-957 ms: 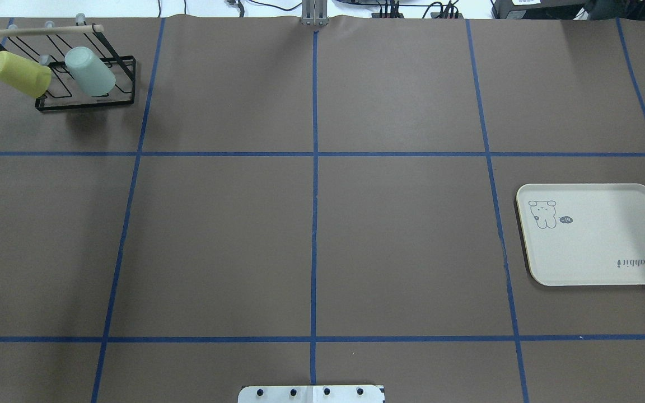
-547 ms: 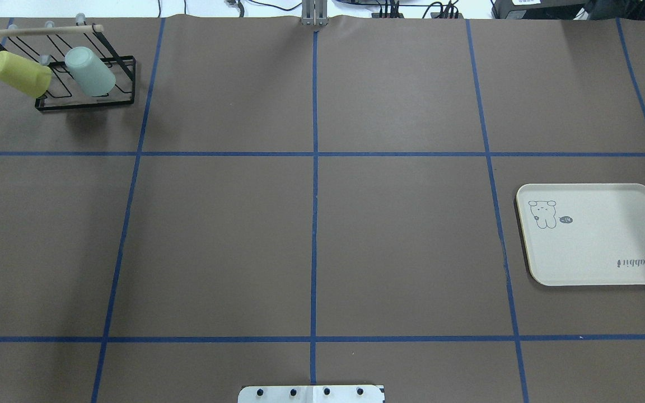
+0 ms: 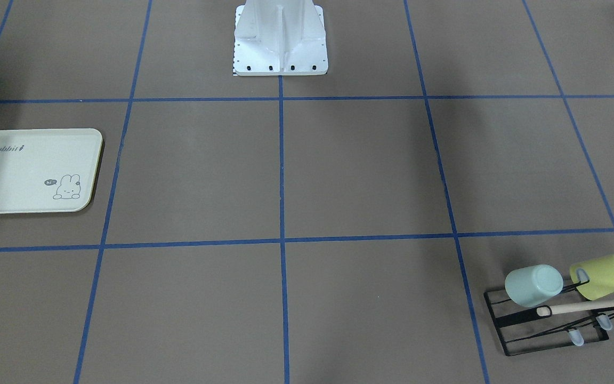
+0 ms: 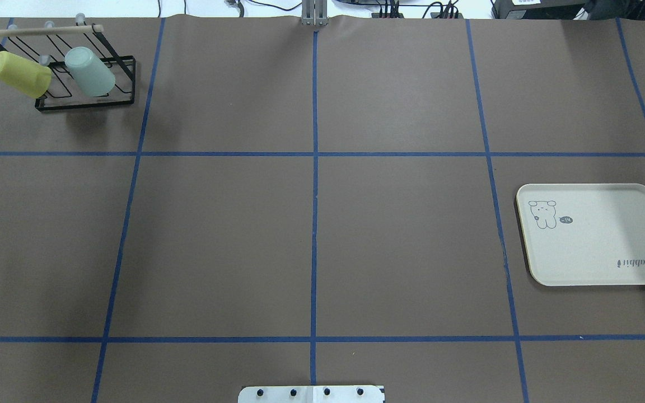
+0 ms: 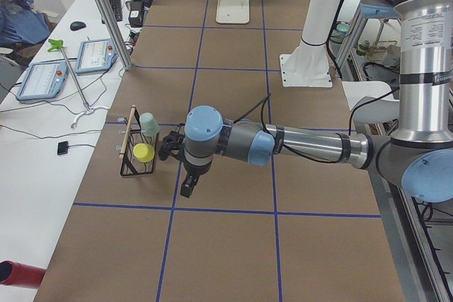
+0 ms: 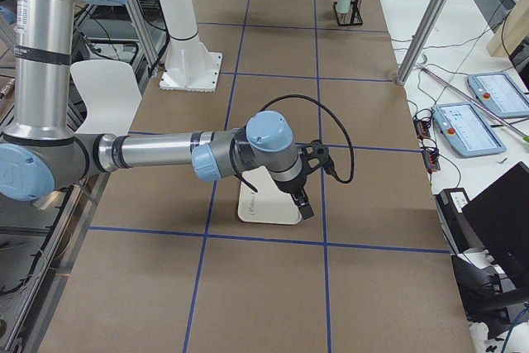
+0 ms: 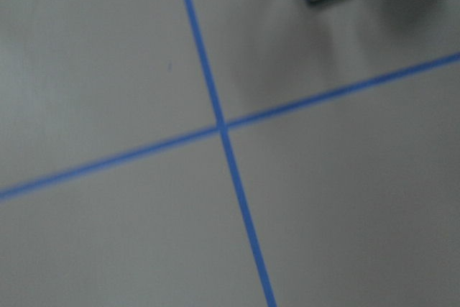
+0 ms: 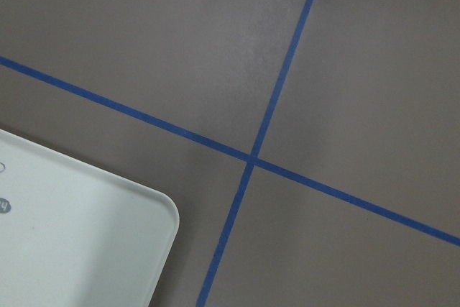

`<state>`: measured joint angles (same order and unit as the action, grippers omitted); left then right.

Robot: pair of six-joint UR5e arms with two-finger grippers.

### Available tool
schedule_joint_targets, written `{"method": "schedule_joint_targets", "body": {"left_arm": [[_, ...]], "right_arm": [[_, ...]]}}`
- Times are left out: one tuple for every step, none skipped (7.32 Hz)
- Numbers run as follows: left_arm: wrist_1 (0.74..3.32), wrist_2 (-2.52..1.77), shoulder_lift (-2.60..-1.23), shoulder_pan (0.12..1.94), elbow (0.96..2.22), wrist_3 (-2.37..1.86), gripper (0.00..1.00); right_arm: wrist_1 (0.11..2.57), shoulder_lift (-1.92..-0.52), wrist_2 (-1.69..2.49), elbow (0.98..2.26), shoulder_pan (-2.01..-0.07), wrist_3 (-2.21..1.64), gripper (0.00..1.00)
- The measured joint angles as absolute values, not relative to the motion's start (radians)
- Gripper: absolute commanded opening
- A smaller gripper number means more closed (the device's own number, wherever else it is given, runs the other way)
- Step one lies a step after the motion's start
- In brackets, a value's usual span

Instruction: Left arm grabs green cup and hands to right arm on tray

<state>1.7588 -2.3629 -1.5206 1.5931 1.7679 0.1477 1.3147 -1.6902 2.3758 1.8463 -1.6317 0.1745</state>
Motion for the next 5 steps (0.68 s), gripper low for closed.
{"method": "schedule_joint_targets", "body": {"left_arm": [[1.806,-2.365,-1.554,1.592,1.753,0.136,1.00],[1.840,-2.368,-1.573,1.591,1.734,0.125,1.00],[1.882,-2.369,-1.588,1.591,1.716,0.107,1.00],[1.933,-2.370,-1.610,1.578,1.710,0.054,1.00],[1.981,-2.368,-1.655,1.540,1.705,-0.058,1.00]], "right_arm": [[1.315,-1.642,2.400,1.854,-1.622,0.171,0.99],[1.315,-1.611,2.414,1.857,-1.596,0.165,0.99],[1.313,-1.586,2.421,1.859,-1.558,0.138,0.99],[1.312,-1.552,2.424,1.860,-1.515,0.077,0.99],[1.312,-1.517,2.424,1.863,-1.467,-0.007,0.99]]}}
